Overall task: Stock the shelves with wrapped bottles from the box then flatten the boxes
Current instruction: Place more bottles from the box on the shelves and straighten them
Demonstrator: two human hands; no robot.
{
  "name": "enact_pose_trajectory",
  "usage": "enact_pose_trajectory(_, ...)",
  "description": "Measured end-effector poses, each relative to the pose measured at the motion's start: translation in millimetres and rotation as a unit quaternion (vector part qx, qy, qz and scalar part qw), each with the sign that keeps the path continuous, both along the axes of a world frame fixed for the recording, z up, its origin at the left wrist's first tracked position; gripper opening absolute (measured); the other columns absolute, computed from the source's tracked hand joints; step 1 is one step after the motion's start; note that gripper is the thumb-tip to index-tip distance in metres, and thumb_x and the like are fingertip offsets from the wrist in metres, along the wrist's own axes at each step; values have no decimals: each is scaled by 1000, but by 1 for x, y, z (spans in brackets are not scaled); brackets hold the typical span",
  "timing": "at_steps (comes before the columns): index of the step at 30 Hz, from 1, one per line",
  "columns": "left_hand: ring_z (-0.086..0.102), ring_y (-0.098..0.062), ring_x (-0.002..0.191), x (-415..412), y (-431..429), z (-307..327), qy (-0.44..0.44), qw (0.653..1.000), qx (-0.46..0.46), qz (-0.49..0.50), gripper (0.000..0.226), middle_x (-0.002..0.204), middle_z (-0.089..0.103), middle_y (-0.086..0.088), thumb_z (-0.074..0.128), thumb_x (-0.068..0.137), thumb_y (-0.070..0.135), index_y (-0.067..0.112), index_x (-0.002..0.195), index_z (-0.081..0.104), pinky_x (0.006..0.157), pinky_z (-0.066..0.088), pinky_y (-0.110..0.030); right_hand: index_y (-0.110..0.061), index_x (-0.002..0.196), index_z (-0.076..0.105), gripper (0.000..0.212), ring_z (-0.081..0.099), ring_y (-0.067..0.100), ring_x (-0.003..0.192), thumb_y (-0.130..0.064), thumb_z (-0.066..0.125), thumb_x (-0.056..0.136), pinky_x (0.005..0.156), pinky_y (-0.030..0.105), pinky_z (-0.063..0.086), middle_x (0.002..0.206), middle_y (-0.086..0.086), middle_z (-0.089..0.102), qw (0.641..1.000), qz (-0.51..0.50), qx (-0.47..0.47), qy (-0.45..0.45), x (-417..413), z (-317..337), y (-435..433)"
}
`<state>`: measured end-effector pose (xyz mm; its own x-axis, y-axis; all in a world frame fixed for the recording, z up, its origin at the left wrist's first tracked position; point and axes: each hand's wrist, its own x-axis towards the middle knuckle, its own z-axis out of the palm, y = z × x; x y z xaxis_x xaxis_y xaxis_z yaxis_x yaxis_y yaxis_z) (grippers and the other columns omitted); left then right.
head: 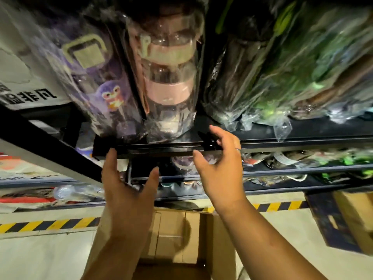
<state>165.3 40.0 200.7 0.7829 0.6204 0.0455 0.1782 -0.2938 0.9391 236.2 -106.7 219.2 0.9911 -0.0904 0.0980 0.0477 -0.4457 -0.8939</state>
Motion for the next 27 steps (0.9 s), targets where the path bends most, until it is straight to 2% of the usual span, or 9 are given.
enact_pose_trajectory(4,45,4,117,-12,-41,-10,18,990,101,-98,60,127,42,18,71,80,47,27,132,48,99,36,-8,-27,127,52,51,49,9,110,-18,77,83,98,15,38,117,-17,42,996,-90,-12,-20,11,0,-59)
enact_pose_trajectory(6,44,10,120,4,-65,-1,14,985,92,-146,56,125,41,31,71,83,55,38,130,45,99,36,-6,-24,132,48,58,47,13,115,-23,78,83,98,12,35,122,-13,40,992,-126,-14,-24,22,4,-83)
enact_pose_trajectory(8,40,12,125,27,-92,12,9,985,30,-168,66,134,39,32,72,81,59,40,136,42,101,31,-3,-21,142,40,72,42,15,128,-28,79,82,106,21,34,134,-6,35,990,-142,-11,-9,33,7,-104)
enact_pose_trajectory(10,37,17,124,55,-115,24,6,986,-21,-162,80,140,36,23,74,77,53,35,145,36,98,29,-1,-19,149,31,85,36,17,136,-32,79,80,106,22,30,145,-1,32,990,-142,-15,2,46,8,-120)
enact_pose_trajectory(13,42,26,113,101,-133,32,-20,990,-38,-137,75,135,44,13,82,79,26,28,140,39,91,30,5,-17,154,23,97,33,20,141,-39,80,79,105,20,27,154,4,28,992,-121,-29,12,67,9,-133)
enact_pose_trajectory(16,55,6,117,134,-137,27,-25,994,-55,-87,76,132,55,7,86,73,23,25,135,43,101,44,-15,-12,155,22,99,30,19,144,-39,80,79,111,19,22,157,7,29,996,-88,-18,28,83,10,-132)
enact_pose_trajectory(18,53,-9,124,145,-138,23,-11,997,-44,-58,89,137,54,3,87,69,31,23,143,38,109,44,-29,-9,151,28,98,37,21,141,-43,81,77,117,31,28,153,8,39,996,-77,1,37,91,10,-131)
enact_pose_trajectory(22,45,-20,135,159,-137,23,26,999,-20,-29,110,147,47,0,86,68,40,25,155,21,115,37,-38,-14,114,43,71,55,31,116,-54,78,67,101,50,45,120,9,59,995,-85,19,41,104,4,-129)
enact_pose_trajectory(27,54,-29,126,166,-138,21,52,998,32,-23,96,138,56,1,79,64,53,31,146,35,107,45,-47,-31,101,38,70,52,32,119,-69,72,54,101,55,43,113,3,61,995,-95,29,28,109,0,-123)
